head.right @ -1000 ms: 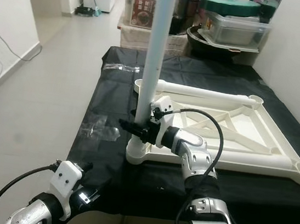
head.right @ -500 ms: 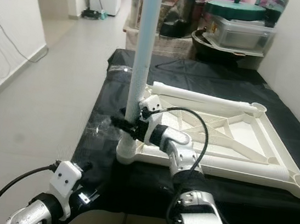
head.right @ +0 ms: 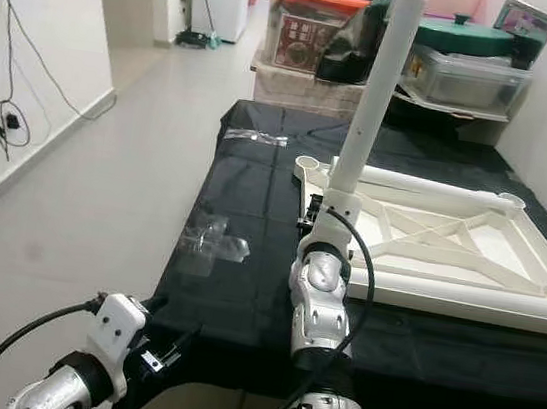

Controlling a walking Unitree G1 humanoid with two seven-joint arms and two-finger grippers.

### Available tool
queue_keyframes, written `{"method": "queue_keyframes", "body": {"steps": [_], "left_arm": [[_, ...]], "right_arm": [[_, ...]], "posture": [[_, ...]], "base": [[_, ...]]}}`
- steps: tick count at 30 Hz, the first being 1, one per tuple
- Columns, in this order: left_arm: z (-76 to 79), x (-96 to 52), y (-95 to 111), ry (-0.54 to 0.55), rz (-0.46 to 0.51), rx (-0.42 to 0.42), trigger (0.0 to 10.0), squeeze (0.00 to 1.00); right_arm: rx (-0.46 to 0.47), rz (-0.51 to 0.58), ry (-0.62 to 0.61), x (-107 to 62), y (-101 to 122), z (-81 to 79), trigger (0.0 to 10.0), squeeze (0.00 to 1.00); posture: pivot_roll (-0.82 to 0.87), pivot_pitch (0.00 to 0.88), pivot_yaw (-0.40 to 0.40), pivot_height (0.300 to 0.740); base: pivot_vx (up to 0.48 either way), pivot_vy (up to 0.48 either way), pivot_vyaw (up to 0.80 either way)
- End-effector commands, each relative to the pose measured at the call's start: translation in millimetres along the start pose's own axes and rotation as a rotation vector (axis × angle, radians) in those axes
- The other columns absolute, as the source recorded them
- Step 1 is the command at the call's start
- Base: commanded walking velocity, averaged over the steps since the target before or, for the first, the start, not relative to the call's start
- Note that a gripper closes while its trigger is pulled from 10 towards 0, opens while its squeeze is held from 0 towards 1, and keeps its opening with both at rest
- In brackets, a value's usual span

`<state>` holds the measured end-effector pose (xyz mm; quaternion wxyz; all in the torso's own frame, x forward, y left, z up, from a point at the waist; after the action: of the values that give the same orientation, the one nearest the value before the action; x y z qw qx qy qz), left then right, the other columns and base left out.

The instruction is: Building children table

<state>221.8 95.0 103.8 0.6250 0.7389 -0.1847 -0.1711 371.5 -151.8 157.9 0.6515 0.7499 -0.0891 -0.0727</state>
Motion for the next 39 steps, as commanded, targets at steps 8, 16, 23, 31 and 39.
{"method": "queue_keyframes", "body": {"steps": [8, 16, 23, 31, 39], "left_arm": [[9.4, 0.4, 17.1, -0.042, 0.095, 0.027, 10.0, 0.0], [11.3, 1.4, 20.5, -0.048, 0.117, 0.04, 10.0, 0.0], [11.6, 0.5, 19.7, -0.045, 0.114, 0.045, 10.0, 0.0], [11.6, -0.7, 17.4, -0.05, 0.102, 0.04, 10.0, 0.0], [10.5, -0.5, 16.5, -0.048, 0.097, 0.044, 10.0, 0.0]], "right_arm": [[0.06, 0.063, 0.3, 10.0, 10.5, -19.4, 10.0, 0.0], [0.093, -0.229, 0.786, 17.5, 0.9, -17.1, 10.0, 0.0], [0.037, -0.355, 1.301, -11.3, -8.6, -33.2, 10.0, 0.0], [-0.013, -0.354, 1.406, -17.9, -9.6, -44.4, 0.0, 0.0], [-0.029, -0.224, 1.077, 2.9, -3.1, -42.3, 0.0, 0.0]], "posture": [[0.09, 0.0, -0.052, 0.74], [0.1, 0.0, -0.06, 0.74], [0.11, 0.0, -0.066, 0.74], [0.11, 0.0, -0.064, 0.74], [0.1, 0.0, -0.058, 0.74]], "base": [[0.0, 0.0, 0.0], [0.0, 0.0, 0.0], [0.0, 0.0, 0.0], [0.0, 0.0, 0.0], [0.0, 0.0, 0.0]]}}
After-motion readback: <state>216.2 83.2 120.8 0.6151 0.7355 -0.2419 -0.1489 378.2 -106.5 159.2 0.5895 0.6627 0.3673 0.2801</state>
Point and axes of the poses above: a point about 5 cm out from each wrist's last joint towards the gripper, its own x axis pointing out of the wrist towards the gripper, its own y axis along the axis of the wrist's last joint, z = x × y, the point moved 1 cm from there along x, pointing out of the wrist towards the gripper, and after that the axes turned 6 degrees about x, right-handed, at the moved point
